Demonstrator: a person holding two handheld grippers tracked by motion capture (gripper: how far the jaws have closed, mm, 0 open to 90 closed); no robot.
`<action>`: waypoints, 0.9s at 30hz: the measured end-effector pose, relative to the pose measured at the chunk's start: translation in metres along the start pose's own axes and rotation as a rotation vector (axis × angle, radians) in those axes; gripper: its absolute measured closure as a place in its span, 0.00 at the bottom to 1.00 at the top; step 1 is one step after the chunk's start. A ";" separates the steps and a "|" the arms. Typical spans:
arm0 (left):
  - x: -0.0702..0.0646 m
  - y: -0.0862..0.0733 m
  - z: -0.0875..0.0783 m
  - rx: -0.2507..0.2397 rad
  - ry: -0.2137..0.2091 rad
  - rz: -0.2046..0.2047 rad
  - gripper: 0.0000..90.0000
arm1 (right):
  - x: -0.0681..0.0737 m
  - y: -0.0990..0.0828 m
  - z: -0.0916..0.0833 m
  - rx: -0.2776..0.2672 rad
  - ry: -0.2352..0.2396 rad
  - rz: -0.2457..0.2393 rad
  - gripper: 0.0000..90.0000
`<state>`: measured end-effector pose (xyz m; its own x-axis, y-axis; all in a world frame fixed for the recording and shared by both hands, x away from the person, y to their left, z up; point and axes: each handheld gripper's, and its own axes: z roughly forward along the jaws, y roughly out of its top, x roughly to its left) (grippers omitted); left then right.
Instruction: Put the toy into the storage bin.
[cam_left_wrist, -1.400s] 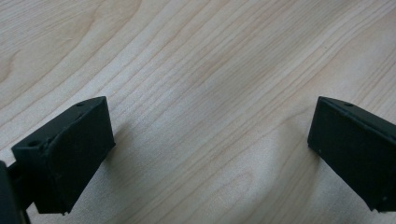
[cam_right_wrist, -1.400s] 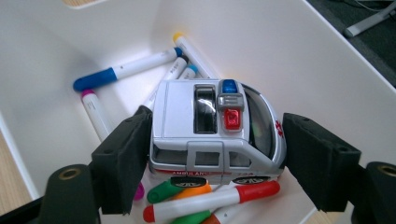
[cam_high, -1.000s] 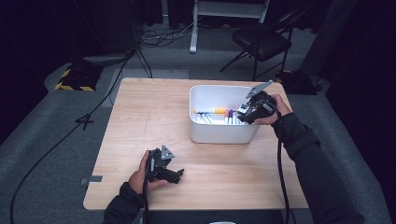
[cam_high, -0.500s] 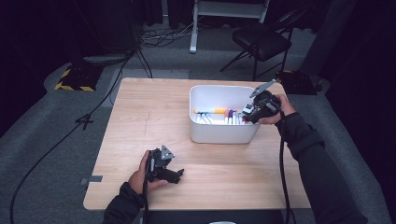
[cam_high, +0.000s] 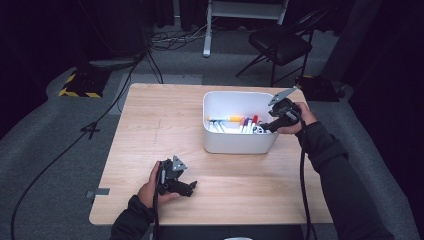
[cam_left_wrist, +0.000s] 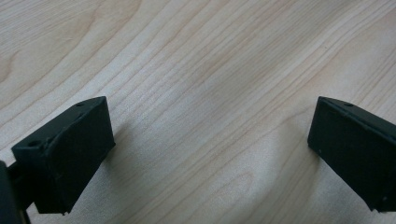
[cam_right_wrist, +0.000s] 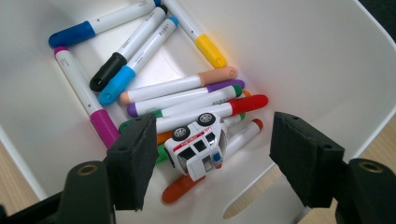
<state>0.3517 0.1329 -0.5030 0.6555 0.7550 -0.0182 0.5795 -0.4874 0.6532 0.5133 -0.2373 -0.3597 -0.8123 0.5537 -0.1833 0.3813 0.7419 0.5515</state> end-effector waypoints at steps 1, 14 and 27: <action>0.000 0.000 0.000 0.000 -0.002 0.001 0.00 | 0.000 0.000 0.000 -0.004 -0.001 0.003 0.36; 0.000 0.000 0.000 0.000 -0.002 0.002 0.01 | 0.002 -0.007 -0.008 -0.133 0.001 0.051 0.31; 0.000 0.000 0.000 0.000 -0.002 0.001 0.00 | 0.003 -0.017 -0.019 -0.272 -0.017 0.106 0.24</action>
<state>0.3518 0.1330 -0.5030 0.6572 0.7535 -0.0193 0.5788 -0.4881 0.6532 0.4954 -0.2555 -0.3542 -0.7659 0.6306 -0.1256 0.3291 0.5522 0.7660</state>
